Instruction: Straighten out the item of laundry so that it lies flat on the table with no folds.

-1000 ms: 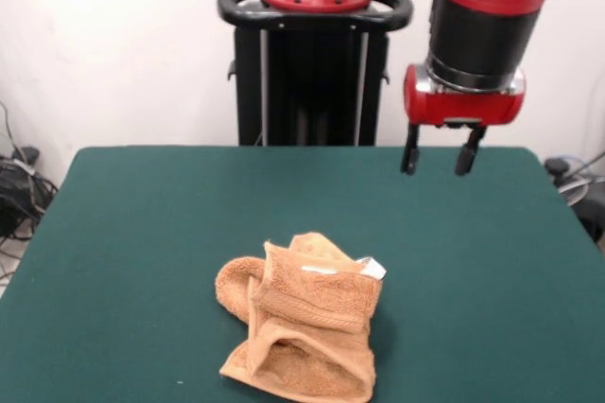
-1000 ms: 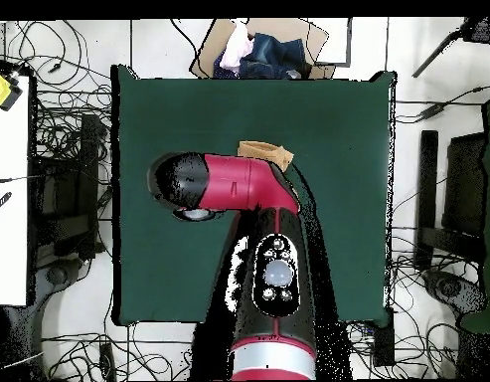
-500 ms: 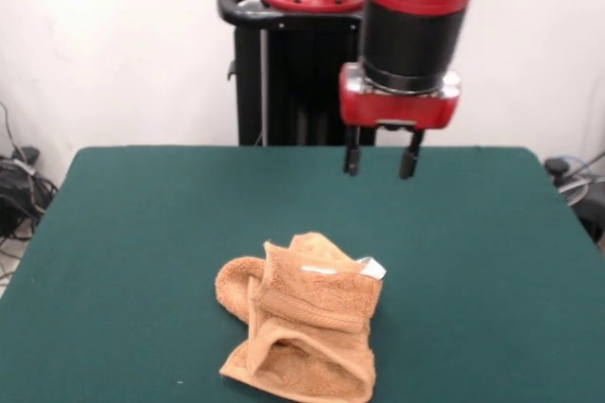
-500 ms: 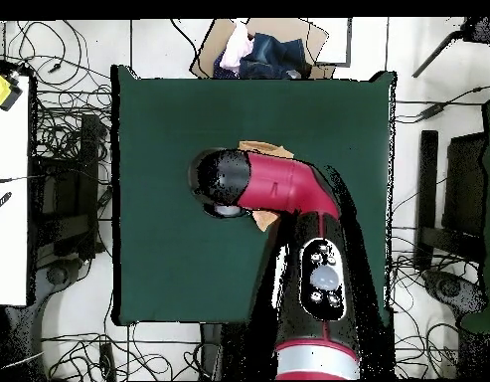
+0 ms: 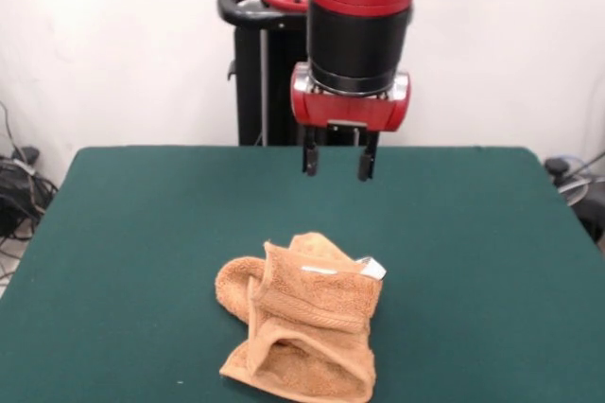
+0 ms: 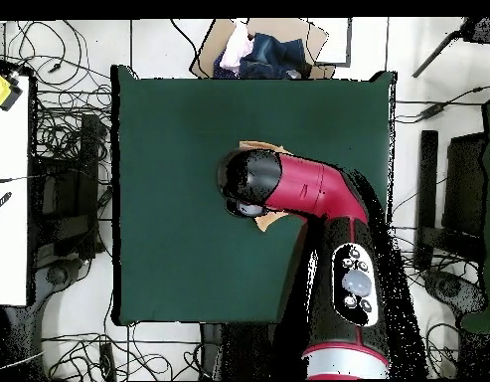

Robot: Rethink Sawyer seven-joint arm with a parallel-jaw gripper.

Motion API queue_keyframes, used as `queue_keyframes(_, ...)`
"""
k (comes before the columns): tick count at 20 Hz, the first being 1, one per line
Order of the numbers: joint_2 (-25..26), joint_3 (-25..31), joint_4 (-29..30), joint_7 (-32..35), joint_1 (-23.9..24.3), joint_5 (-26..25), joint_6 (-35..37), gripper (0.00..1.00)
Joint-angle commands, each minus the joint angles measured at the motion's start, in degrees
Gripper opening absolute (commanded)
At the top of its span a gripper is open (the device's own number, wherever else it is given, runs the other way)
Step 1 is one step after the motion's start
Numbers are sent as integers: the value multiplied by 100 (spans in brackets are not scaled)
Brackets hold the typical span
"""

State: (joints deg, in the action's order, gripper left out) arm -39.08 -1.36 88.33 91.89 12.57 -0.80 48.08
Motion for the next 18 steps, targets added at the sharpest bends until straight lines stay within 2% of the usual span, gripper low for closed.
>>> queue_keyframes(1, 198, 299, 412, 278, 8, -303, -268, 100)
queue_keyframes(7, 514, 358, 297, 311, 70, -264, -347, 100)
queue_keyframes(18, 745, 453, 342, 286, 227, -106, -386, 100)
